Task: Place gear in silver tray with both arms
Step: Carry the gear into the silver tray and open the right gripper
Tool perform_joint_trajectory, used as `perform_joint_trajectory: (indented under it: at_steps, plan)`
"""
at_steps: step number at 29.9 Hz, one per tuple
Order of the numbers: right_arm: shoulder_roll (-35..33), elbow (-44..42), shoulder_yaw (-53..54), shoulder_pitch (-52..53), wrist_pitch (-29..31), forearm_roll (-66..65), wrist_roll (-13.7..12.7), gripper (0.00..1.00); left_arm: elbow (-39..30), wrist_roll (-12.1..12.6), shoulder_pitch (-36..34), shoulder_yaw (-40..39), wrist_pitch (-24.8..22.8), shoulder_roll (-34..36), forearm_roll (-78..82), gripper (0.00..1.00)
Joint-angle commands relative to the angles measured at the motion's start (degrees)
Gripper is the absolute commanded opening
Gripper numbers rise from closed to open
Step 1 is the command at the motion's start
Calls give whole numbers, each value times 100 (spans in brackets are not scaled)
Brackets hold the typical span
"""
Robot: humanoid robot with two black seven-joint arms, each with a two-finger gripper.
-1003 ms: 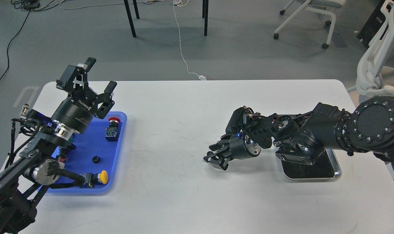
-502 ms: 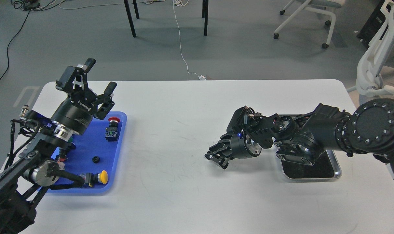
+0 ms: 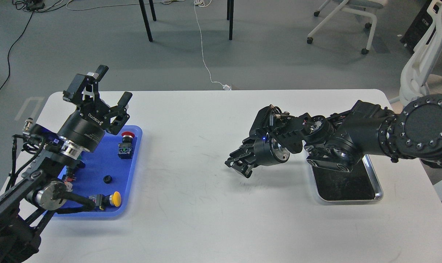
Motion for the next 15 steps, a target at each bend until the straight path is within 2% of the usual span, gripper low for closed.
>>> perform_joint_trajectory:
  at_steps: [1, 9, 15]
  plan:
    - [-105, 319, -60, 373, 26, -89, 0, 13, -1, 0, 0, -7, -4, -23, 0, 98]
    - [-1729, 566, -622, 541, 61, -643, 0, 14, -1, 0, 0, 2, -13, -41, 0, 98]
    - [-2583, 426, -728, 216, 61, -730, 0, 14, -1, 0, 0, 11, -21, -67, 9, 98]
